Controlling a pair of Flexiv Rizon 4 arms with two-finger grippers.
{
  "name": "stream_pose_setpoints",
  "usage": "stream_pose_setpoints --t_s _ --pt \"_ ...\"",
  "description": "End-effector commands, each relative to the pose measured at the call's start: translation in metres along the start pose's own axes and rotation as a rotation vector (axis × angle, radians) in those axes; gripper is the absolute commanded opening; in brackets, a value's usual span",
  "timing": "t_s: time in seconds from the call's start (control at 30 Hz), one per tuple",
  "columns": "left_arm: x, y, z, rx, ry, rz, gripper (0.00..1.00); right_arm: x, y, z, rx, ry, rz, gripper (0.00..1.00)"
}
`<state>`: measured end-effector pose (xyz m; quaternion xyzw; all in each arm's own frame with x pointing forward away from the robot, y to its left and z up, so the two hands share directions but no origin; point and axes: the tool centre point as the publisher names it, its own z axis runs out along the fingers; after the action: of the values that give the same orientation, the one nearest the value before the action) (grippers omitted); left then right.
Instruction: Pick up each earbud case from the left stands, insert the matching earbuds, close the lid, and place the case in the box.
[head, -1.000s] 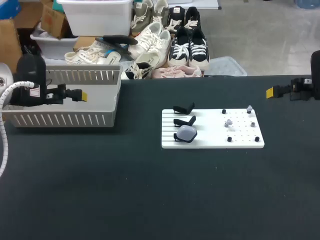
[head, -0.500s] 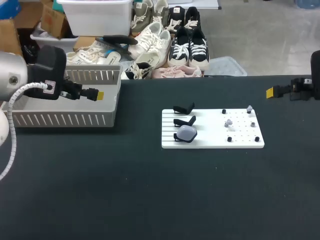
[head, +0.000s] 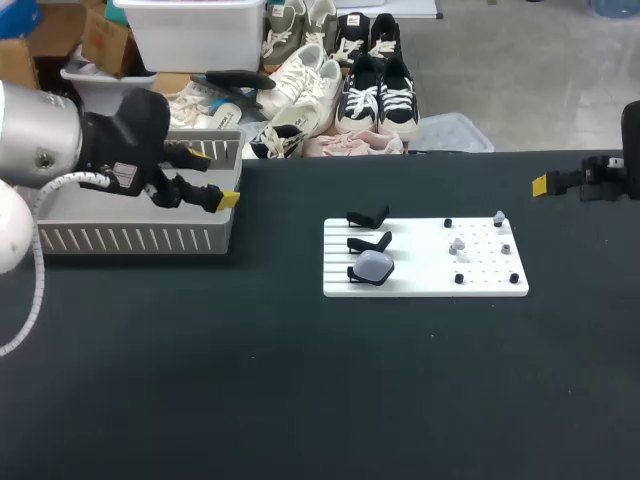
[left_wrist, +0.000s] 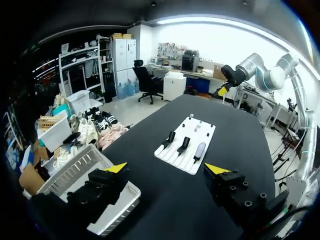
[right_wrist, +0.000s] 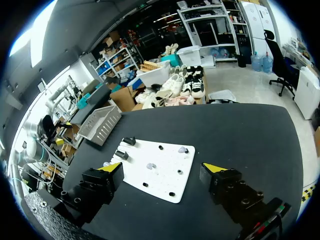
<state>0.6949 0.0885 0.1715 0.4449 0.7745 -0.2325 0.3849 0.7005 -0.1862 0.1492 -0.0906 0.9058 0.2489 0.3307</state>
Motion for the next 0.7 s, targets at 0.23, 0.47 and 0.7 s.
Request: stream_pose_setpoints --t_s 0.23,0.47,0.7 --pt "0.001 -0.014 0.027 0.152 -0.015 0.111 1.0 -0.001 -0.001 0.0 -0.003 0.002 -0.001 1.0" --pt "0.006 -0.028 0.053 0.229 -0.006 0.17 1.0 -0.001 -0.001 0.0 -0.003 0.002 -0.001 1.0" --pt "0.013 -0.04 0.08 0.29 -0.025 0.227 1.0 -0.001 -0.001 0.0 -0.003 0.002 -0.001 1.0"
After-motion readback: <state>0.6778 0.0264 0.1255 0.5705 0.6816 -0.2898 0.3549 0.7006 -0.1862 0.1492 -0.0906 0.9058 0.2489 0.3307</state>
